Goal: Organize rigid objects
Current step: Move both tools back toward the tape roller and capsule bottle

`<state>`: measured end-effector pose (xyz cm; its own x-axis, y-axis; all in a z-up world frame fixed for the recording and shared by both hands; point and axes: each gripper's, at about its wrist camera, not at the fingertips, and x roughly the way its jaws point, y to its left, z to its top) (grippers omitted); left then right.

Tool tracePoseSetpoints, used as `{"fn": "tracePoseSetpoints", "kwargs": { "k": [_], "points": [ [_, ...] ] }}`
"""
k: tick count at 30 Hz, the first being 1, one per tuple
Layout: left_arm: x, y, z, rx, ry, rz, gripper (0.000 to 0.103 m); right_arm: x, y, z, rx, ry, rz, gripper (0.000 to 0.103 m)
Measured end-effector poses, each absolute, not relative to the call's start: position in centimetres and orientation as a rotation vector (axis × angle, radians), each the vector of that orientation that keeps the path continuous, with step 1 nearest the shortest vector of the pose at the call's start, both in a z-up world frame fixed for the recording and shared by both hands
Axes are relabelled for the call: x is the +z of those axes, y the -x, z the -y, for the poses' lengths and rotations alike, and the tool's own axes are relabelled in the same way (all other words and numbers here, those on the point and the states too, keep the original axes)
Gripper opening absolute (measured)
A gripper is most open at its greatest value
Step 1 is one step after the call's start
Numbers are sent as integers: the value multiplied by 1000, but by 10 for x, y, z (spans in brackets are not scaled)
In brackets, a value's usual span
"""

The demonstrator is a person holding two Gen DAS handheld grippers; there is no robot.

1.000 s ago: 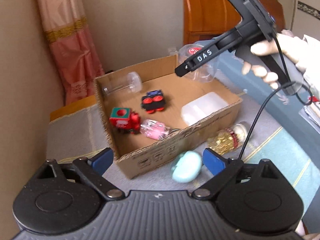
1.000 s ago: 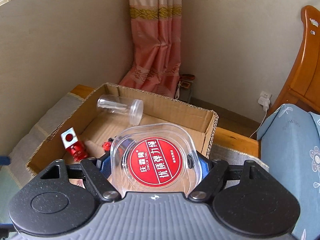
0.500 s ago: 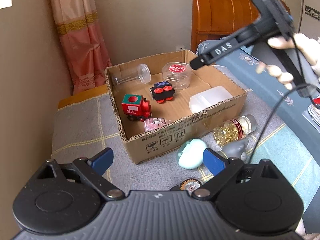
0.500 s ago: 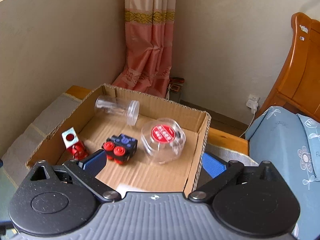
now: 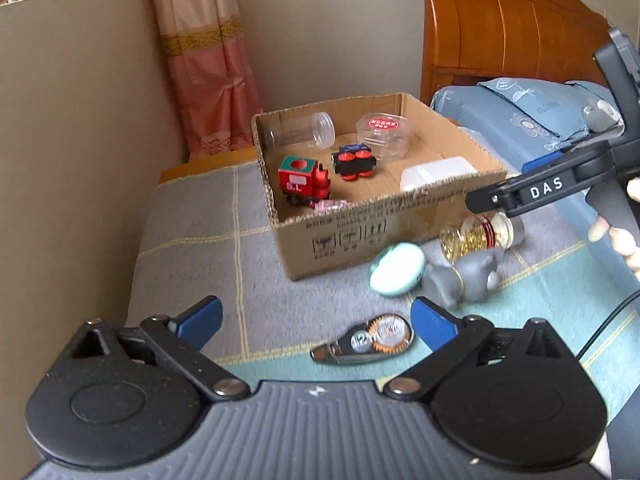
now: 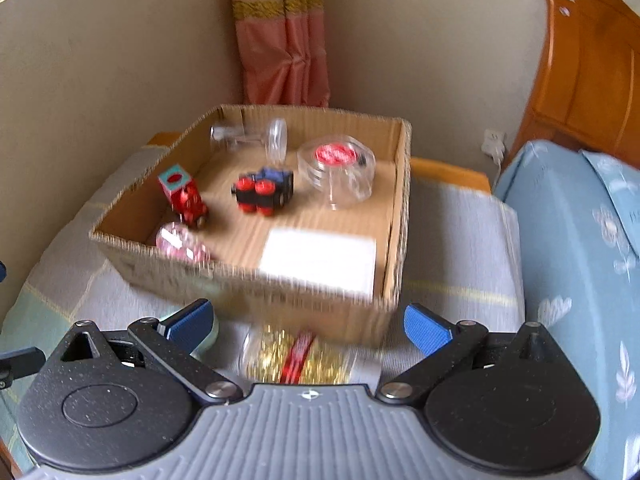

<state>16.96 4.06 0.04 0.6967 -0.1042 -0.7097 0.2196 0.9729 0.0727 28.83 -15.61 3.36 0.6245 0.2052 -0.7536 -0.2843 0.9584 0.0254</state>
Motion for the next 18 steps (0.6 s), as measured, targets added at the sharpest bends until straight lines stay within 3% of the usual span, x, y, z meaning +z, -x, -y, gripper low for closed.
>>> {"fn": "tracePoseSetpoints", "kwargs": {
  "k": [18],
  "points": [
    [-27, -158, -32, -188, -105, -813, 101, -23, -296, 155, 166, 30, -912, 103]
  ]
}}
